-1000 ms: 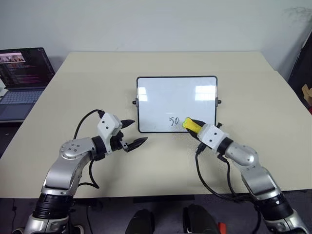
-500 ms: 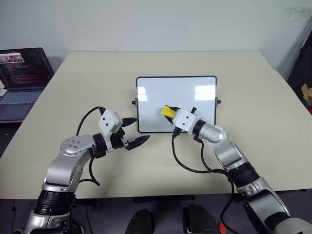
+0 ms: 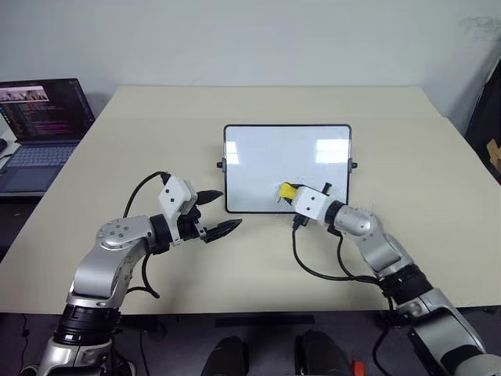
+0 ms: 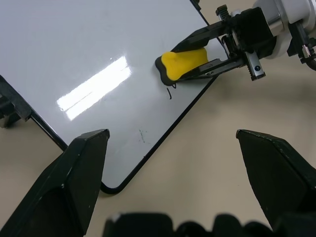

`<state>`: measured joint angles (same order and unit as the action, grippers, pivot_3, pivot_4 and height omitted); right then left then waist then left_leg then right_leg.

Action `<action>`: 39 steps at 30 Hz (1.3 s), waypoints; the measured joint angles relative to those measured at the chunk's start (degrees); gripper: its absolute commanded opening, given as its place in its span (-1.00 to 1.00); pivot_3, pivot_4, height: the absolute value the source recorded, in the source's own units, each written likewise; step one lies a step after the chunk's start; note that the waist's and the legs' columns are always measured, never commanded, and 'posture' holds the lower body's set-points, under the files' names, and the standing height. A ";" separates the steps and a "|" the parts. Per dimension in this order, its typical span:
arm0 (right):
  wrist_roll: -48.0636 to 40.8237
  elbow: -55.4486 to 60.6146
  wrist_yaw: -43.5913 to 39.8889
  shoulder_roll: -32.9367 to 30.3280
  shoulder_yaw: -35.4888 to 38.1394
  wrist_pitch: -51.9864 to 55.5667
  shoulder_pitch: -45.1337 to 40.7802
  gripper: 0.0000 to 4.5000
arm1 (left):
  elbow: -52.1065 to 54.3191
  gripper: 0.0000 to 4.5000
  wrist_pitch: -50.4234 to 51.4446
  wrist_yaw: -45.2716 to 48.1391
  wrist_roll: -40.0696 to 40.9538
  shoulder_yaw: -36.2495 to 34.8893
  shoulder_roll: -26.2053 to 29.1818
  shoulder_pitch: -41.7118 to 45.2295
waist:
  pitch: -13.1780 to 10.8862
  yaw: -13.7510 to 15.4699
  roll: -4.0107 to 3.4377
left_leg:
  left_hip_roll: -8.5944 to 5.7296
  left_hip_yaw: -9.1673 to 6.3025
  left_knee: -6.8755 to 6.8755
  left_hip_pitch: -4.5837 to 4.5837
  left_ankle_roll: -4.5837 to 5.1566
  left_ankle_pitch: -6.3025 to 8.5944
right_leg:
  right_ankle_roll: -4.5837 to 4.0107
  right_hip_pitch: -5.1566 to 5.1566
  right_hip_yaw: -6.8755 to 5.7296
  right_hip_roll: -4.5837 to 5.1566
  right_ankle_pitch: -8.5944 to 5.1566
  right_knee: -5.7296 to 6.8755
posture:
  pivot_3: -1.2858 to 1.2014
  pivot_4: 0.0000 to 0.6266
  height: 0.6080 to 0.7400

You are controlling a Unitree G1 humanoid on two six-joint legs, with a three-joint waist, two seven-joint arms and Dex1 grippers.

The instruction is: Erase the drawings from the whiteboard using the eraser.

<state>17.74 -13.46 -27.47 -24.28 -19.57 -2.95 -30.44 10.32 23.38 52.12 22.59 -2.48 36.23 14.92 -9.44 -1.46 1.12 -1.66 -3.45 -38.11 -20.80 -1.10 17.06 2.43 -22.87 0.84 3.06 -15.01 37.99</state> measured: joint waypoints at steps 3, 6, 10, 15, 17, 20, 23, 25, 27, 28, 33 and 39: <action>0.28 -0.32 1.07 -0.89 0.29 -1.26 0.53 -0.50 | 0.00 1.00 0.00 0.02 0.00 0.00 0.00 0.00 | 0.00 -0.14 0.00 | 0.02 -0.01 0.00 0.28 0.01 -0.01 | 0.00 0.30 0.00 -0.01 0.00 -0.01 | 0.03 -0.52 1.00; 1.38 -1.14 2.10 -0.26 0.19 -2.41 0.46 -0.50 | 0.03 1.00 0.04 0.02 0.00 0.00 -0.01 -0.02 | 0.00 -0.23 0.00 | 0.03 -0.01 -0.01 0.46 0.03 -0.03 | 0.00 0.49 0.01 -0.03 0.00 -0.01 | 0.03 -0.52 1.00; 2.69 -2.81 2.75 2.60 -1.22 -3.24 -0.70 -0.50 | 0.35 1.00 0.12 0.08 0.06 0.08 -0.02 -0.06 | 0.00 -0.83 0.00 | 0.10 0.09 0.03 0.64 0.03 -0.03 | -0.01 0.57 0.10 -0.05 0.01 -0.01 | 0.03 -0.52 1.00; 4.39 -5.56 2.69 7.08 -4.34 -3.88 -2.94 -0.50 | 0.70 1.00 0.21 0.31 0.15 0.10 -0.02 -0.07 | 0.00 -1.48 0.00 | 0.22 0.10 0.13 0.71 0.03 -0.02 | -0.07 0.55 0.10 -0.14 0.03 0.00 | 0.03 -0.52 1.00; 5.21 -6.63 2.64 8.50 -5.24 -4.04 -3.83 -0.50 | 0.75 1.00 0.29 0.29 0.16 0.10 -0.02 -0.08 | 0.00 -1.49 0.00 | 0.21 0.11 0.13 0.68 0.03 -0.02 | -0.07 0.53 0.10 -0.13 0.03 -0.04 | 0.03 -0.52 1.00; 5.86 -7.59 2.59 9.67 -6.12 -4.15 -4.78 -0.50 | 0.86 1.00 0.39 0.26 0.17 0.10 -0.02 -0.12 | 0.00 -1.36 0.00 | 0.21 0.09 0.14 0.62 0.02 -0.01 | -0.06 0.51 0.08 -0.12 0.03 -0.12 | 0.03 -0.52 1.00; 5.99 -7.64 2.56 9.60 -6.31 -4.04 -4.85 -0.50 | 0.90 1.00 0.71 0.23 0.17 0.10 -0.02 -0.24 | -0.01 -1.26 0.00 | 0.21 0.07 0.14 0.56 0.02 -0.01 | -0.06 0.48 0.08 -0.11 0.03 -0.15 | 0.03 -0.52 1.00; 5.96 -7.56 2.44 8.89 -6.31 -4.01 -4.83 -0.50 | 1.02 1.00 1.01 0.19 0.17 0.10 -0.02 -0.28 | -0.01 -1.22 -0.01 | 0.20 0.05 0.14 0.56 0.02 -0.01 | -0.06 0.48 0.07 -0.11 0.02 -0.15 | 0.03 -0.52 1.00; 5.82 -6.45 2.07 6.88 -6.19 -4.06 -4.24 -0.50 | 1.16 1.00 1.06 0.19 0.20 0.12 -0.02 -0.37 | -0.01 -0.85 -0.01 | 0.18 0.03 0.14 0.56 0.02 -0.01 | -0.06 0.51 0.07 -0.08 0.02 -0.16 | 0.03 -0.52 1.00; 5.78 -5.68 1.92 5.70 -5.92 -4.07 -3.64 -0.50 | 1.19 1.00 1.10 0.19 0.20 0.12 -0.02 -0.53 | -0.01 -0.49 -0.01 | 0.16 -0.02 0.14 0.56 0.02 -0.01 | -0.06 0.54 0.07 -0.07 0.02 -0.19 | 0.03 -0.52 1.00; 5.50 -1.31 1.31 -0.62 -3.54 -4.15 0.77 -0.51 | 1.28 1.00 1.17 0.28 0.22 0.13 0.01 -0.90 | 0.01 0.53 0.01 | -0.02 -0.27 0.08 0.46 0.02 -0.01 | -0.04 0.63 -0.02 0.00 0.02 -0.25 | 0.03 -0.52 1.00; 4.43 1.22 1.34 -4.09 -1.14 -4.21 3.99 -0.51 | 1.25 1.00 1.17 0.90 0.23 0.37 -0.03 -0.70 | 0.01 0.40 0.02 | 0.03 -0.24 0.06 0.50 0.03 -0.04 | -0.03 0.67 0.01 -0.01 0.02 -0.24 | 0.03 -0.52 1.00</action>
<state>22.17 -12.24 -26.13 -28.38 -20.71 -7.15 -26.45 11.58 24.55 53.03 22.82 -2.11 36.20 14.22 -9.43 -1.06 1.14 -1.63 -3.69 -38.06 -20.30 -1.07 17.02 2.40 -22.19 0.85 3.05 -14.99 37.75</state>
